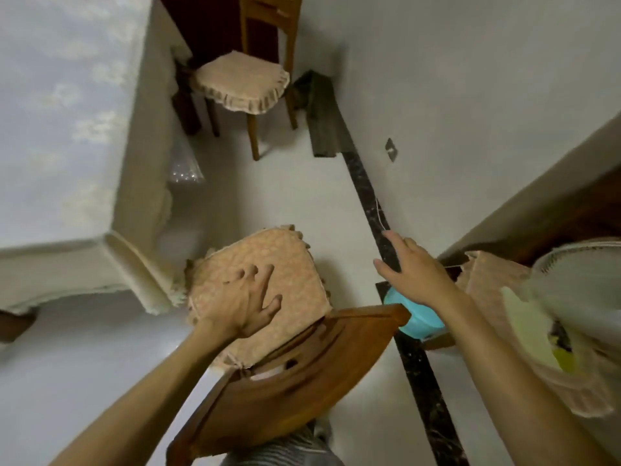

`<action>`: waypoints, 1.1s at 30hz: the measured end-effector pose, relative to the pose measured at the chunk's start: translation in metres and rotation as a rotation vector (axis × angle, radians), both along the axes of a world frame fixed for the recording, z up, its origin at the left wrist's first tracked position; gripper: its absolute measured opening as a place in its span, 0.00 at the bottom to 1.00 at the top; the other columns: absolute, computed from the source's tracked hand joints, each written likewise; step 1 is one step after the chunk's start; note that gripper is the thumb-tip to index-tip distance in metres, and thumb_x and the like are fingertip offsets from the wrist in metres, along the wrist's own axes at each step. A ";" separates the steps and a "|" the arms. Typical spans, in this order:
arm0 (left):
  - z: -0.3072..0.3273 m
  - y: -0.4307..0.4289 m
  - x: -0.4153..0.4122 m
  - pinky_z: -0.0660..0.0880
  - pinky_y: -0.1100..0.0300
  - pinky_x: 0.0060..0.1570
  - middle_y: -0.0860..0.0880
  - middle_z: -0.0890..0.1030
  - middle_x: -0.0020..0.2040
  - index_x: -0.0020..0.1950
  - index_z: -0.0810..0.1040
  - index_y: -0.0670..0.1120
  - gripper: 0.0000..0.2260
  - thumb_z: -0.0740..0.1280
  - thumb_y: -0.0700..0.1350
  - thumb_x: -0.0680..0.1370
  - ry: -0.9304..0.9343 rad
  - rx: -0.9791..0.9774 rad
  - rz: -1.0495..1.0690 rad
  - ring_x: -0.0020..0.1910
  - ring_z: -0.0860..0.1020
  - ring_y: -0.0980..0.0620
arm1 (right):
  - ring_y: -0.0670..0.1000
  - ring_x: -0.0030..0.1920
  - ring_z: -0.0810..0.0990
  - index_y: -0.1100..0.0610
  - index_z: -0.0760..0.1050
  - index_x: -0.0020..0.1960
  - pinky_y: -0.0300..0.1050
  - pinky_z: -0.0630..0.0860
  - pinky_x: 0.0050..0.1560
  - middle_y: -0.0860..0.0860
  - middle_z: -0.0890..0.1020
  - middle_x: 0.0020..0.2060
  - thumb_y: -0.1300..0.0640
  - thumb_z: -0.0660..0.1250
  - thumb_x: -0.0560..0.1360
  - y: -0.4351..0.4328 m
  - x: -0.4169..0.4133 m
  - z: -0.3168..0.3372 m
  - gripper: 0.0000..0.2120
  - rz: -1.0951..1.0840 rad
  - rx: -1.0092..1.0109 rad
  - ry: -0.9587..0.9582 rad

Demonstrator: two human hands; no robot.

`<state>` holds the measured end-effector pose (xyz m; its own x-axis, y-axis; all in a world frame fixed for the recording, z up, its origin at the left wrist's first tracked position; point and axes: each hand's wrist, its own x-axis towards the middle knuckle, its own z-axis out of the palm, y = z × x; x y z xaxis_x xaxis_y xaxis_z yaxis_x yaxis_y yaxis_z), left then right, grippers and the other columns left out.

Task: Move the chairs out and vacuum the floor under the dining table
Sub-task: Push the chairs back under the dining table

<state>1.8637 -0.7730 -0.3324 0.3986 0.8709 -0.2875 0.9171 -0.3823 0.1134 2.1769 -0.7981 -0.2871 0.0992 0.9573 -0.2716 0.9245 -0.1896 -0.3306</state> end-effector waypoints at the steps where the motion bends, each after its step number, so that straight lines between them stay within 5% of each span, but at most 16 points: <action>1: -0.009 0.003 -0.006 0.74 0.49 0.50 0.44 0.73 0.67 0.77 0.59 0.50 0.37 0.41 0.67 0.72 0.001 -0.010 0.035 0.60 0.75 0.43 | 0.57 0.69 0.69 0.46 0.51 0.78 0.56 0.71 0.65 0.55 0.66 0.73 0.39 0.57 0.80 0.014 -0.008 -0.007 0.30 0.053 -0.023 -0.006; 7: -0.043 0.014 -0.030 0.74 0.47 0.57 0.44 0.71 0.69 0.77 0.58 0.50 0.40 0.37 0.68 0.70 -0.021 -0.139 0.199 0.63 0.73 0.43 | 0.57 0.65 0.72 0.45 0.51 0.77 0.57 0.75 0.59 0.56 0.70 0.69 0.37 0.55 0.79 0.073 -0.046 -0.054 0.30 0.297 -0.242 -0.056; 12: -0.080 0.002 -0.053 0.77 0.49 0.51 0.42 0.74 0.64 0.74 0.62 0.48 0.39 0.40 0.67 0.71 -0.005 -0.262 0.316 0.59 0.75 0.41 | 0.59 0.64 0.73 0.48 0.54 0.77 0.56 0.74 0.59 0.57 0.71 0.68 0.38 0.56 0.80 0.101 -0.070 -0.096 0.30 0.459 -0.423 -0.101; 20: -0.139 -0.035 -0.069 0.76 0.46 0.55 0.39 0.71 0.67 0.73 0.61 0.48 0.27 0.53 0.63 0.80 0.121 -0.606 0.422 0.62 0.73 0.39 | 0.60 0.67 0.73 0.46 0.52 0.79 0.51 0.71 0.63 0.58 0.69 0.71 0.38 0.59 0.79 0.104 -0.083 -0.176 0.33 0.569 -0.854 -0.215; 27: -0.163 -0.051 -0.067 0.72 0.51 0.61 0.41 0.69 0.71 0.79 0.55 0.57 0.36 0.58 0.71 0.75 0.199 -1.045 0.438 0.66 0.72 0.42 | 0.63 0.75 0.61 0.43 0.49 0.79 0.57 0.63 0.72 0.59 0.53 0.78 0.30 0.64 0.71 0.083 -0.073 -0.226 0.44 0.540 -1.196 -0.297; 33: -0.176 -0.040 -0.062 0.69 0.47 0.66 0.44 0.63 0.72 0.76 0.60 0.60 0.44 0.67 0.75 0.65 0.145 -1.278 0.560 0.70 0.66 0.42 | 0.62 0.74 0.61 0.45 0.56 0.78 0.58 0.64 0.73 0.58 0.53 0.76 0.27 0.69 0.65 0.087 -0.068 -0.247 0.49 0.498 -1.303 -0.270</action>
